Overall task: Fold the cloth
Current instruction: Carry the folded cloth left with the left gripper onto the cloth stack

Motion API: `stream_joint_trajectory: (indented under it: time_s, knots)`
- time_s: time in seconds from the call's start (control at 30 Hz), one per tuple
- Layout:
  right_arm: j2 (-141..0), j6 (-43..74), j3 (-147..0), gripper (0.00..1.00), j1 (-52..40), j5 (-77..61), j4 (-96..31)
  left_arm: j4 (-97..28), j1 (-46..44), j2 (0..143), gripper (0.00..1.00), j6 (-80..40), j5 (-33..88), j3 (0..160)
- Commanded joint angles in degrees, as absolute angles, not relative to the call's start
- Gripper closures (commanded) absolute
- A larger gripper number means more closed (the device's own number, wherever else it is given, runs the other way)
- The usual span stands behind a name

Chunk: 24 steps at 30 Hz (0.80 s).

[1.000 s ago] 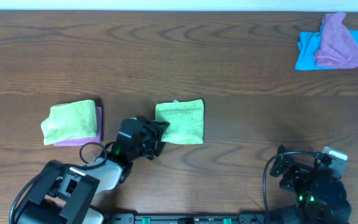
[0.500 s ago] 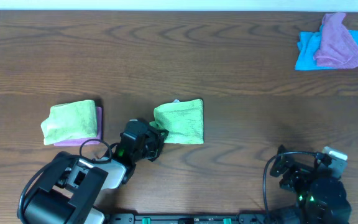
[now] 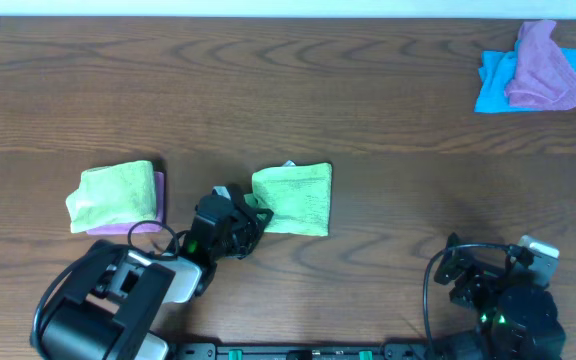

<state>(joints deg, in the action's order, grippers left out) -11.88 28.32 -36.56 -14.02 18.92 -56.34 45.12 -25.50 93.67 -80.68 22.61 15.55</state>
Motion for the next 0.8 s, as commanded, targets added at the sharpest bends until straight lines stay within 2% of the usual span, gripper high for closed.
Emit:
stream_joint_trajectory:
  time_s: [0.0,0.17,0.47,0.63,0.77]
  knots:
    - [-11.64,29.32,-36.29,0.01,-13.15,19.49,-56.4,44.53,-23.62,89.23,0.94,-76.44,24.99,15.22]
    - [-11.64,29.3,-36.29,0.01,-13.15,19.49,-56.4,35.75,-21.71,79.75,0.94,-73.19,25.08,15.59]
    - [-11.64,29.3,-36.29,0.01,-13.15,19.49,-56.4,4.56,-15.64,62.24,0.94,-62.02,24.47,24.12]
    - [-11.64,29.3,-36.29,0.01,-13.15,19.49,-56.4,-9.19,-10.98,60.23,0.94,-55.37,24.93,33.01]
    - [-11.64,29.3,-36.29,0.01,-13.15,19.49,-56.4,-15.4,-7.55,60.29,0.94,-51.46,24.95,38.65]
